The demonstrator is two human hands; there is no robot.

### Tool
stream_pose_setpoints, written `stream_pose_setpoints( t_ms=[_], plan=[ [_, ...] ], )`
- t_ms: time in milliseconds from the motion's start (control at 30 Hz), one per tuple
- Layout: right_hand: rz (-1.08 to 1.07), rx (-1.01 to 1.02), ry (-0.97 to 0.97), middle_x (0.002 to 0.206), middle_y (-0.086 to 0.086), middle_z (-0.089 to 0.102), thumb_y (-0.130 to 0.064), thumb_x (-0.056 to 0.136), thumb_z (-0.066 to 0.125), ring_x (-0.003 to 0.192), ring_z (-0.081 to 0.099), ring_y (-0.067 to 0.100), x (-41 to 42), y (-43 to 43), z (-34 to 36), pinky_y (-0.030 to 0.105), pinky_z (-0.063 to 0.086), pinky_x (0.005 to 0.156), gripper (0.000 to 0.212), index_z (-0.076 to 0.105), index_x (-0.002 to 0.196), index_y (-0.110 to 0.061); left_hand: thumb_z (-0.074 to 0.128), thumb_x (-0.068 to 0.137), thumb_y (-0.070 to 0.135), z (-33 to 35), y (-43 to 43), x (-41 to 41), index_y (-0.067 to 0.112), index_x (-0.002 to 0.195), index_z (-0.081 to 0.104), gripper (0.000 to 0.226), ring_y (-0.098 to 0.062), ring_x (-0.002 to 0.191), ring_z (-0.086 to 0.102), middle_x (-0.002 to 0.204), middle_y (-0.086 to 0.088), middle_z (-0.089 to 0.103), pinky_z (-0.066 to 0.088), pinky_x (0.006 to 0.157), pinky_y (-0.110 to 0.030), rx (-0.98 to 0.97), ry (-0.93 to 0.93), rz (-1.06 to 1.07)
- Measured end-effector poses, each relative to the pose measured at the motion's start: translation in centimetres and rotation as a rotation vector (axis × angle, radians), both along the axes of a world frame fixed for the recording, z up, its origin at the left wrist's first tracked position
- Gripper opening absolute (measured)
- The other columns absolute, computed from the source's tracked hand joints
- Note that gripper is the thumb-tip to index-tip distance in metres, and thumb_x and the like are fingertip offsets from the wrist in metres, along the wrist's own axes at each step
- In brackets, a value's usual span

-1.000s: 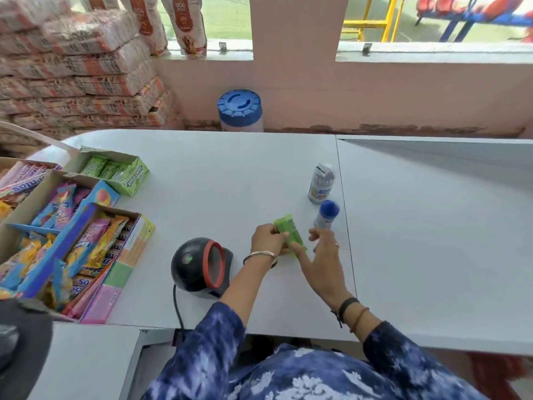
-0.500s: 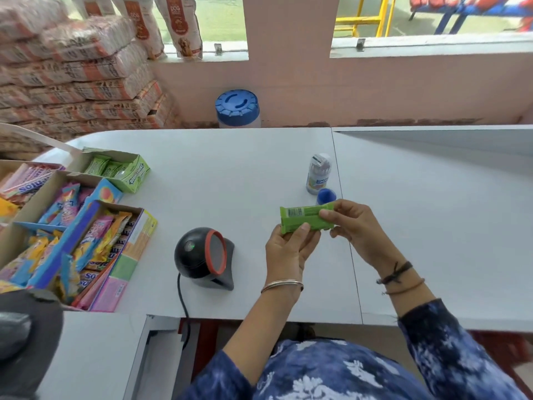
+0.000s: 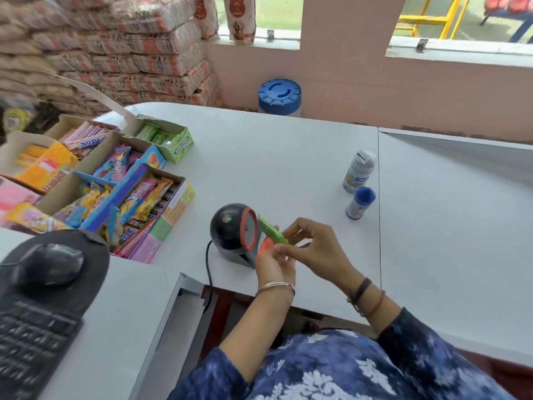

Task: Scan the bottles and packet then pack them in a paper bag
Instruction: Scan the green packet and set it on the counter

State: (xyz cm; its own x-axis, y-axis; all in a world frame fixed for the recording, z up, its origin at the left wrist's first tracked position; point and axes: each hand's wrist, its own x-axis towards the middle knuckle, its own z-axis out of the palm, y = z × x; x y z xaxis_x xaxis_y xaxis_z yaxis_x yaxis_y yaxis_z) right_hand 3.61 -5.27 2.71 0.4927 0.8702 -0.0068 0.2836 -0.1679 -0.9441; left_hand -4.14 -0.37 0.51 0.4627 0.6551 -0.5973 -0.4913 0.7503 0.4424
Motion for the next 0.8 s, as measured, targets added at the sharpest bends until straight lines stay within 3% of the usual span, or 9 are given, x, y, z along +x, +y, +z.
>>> stream_pose_setpoints(
  t_ms=[133, 233, 333, 433, 500, 567, 633, 733, 800],
  plan=[
    [0.003, 0.017, -0.059, 0.078, -0.005, 0.065, -0.013, 0.072, 0.079, 0.071, 0.060, 0.003, 0.8, -0.6, 0.0, 0.015, 0.052, 0.058, 0.018, 0.067, 0.085, -0.012, 0.032, 0.095, 0.006, -0.4, -0.2, 0.4, 0.005, 0.105, 0.057, 0.027, -0.034, 0.113, 0.053, 0.105, -0.018, 0.060, 0.040, 0.105, -0.048, 0.059, 0.026, -0.053],
    [-0.007, 0.025, -0.199, 0.084, -0.006, 0.059, -0.012, 0.079, 0.072, 0.079, 0.059, 0.009, 3.0, -2.3, -0.8, 0.015, 0.053, 0.062, 0.024, 0.067, 0.101, -0.020, 0.045, 0.094, 0.007, -0.6, -0.5, 1.3, 0.017, 0.134, 0.035, 0.042, -0.028, 0.098, 0.060, 0.109, -0.013, 0.059, 0.052, 0.084, -0.038, 0.202, 0.137, -0.158],
    [-0.078, -0.003, -0.314, 0.092, -0.003, 0.058, -0.014, 0.083, 0.067, 0.082, 0.061, 0.014, 5.6, -5.1, -2.5, 0.026, 0.059, 0.069, 0.023, 0.068, 0.105, -0.021, 0.061, 0.085, 0.005, -1.6, -0.7, 2.5, 0.032, 0.136, 0.027, 0.068, -0.008, 0.086, 0.064, 0.111, -0.001, 0.052, 0.055, 0.076, -0.024, 0.605, 0.410, -0.340],
    [-0.188, -0.047, -0.507, 0.093, -0.004, 0.058, -0.012, 0.081, 0.069, 0.080, 0.061, 0.018, 7.6, -7.6, -4.6, 0.036, 0.057, 0.063, 0.022, 0.070, 0.101, -0.021, 0.063, 0.082, 0.004, -2.6, -1.0, 4.3, 0.019, 0.109, 0.058, 0.031, 0.002, 0.088, 0.058, 0.108, -0.002, 0.051, 0.054, 0.083, -0.025, 1.162, 0.634, -0.482],
    [-0.229, -0.088, -0.627, 0.092, 0.002, 0.061, -0.008, 0.078, 0.071, 0.077, 0.061, 0.021, 8.8, -8.8, -5.9, 0.035, 0.054, 0.054, 0.024, 0.071, 0.099, -0.021, 0.060, 0.082, 0.001, -3.5, -1.3, 5.7, 0.007, 0.100, 0.065, 0.019, -0.009, 0.094, 0.057, 0.108, -0.013, 0.055, 0.050, 0.090, -0.028, 1.404, 0.695, -0.566],
    [-0.236, -0.144, -0.698, 0.092, 0.005, 0.064, -0.003, 0.077, 0.070, 0.074, 0.060, 0.023, 9.8, -9.3, -7.0, 0.031, 0.052, 0.048, 0.027, 0.071, 0.097, -0.021, 0.055, 0.084, -0.002, -4.6, -1.8, 6.9, 0.002, 0.104, 0.064, 0.022, -0.023, 0.100, 0.058, 0.110, -0.018, 0.057, 0.043, 0.094, -0.020, 1.526, 0.766, -0.674],
    [-0.221, -0.193, -0.749, 0.094, 0.007, 0.065, 0.004, 0.073, 0.067, 0.073, 0.061, 0.026, 10.5, -9.6, -8.0, 0.033, 0.053, 0.046, 0.031, 0.070, 0.096, -0.017, 0.052, 0.083, -0.004, -5.5, -2.4, 7.6, 0.002, 0.108, 0.063, 0.028, -0.030, 0.100, 0.059, 0.112, -0.019, 0.059, 0.046, 0.092, -0.026, 1.638, 0.826, -0.756],
    [-0.201, -0.261, -0.809, 0.098, 0.008, 0.067, 0.006, 0.068, 0.057, 0.076, 0.064, 0.030, 10.9, -9.9, -8.4, 0.033, 0.055, 0.065, 0.035, 0.070, 0.095, -0.013, 0.059, 0.073, -0.004, -6.3, -3.2, 7.5, 0.010, 0.107, 0.064, 0.038, -0.032, 0.092, 0.063, 0.109, -0.014, 0.066, 0.056, 0.080, -0.037, 1.862, 0.983, -0.800],
    [-0.217, -0.280, -0.858, 0.099, 0.007, 0.068, -0.003, 0.070, 0.047, 0.080, 0.065, 0.030, 10.6, -9.9, -8.2, 0.032, 0.043, 0.084, 0.035, 0.069, 0.095, -0.013, 0.061, 0.070, -0.003, -6.2, -3.7, 7.1, 0.013, 0.110, 0.065, 0.043, -0.034, 0.101, 0.062, 0.113, -0.012, 0.067, 0.054, 0.085, -0.041, 1.867, 1.050, -0.794]
  ],
)
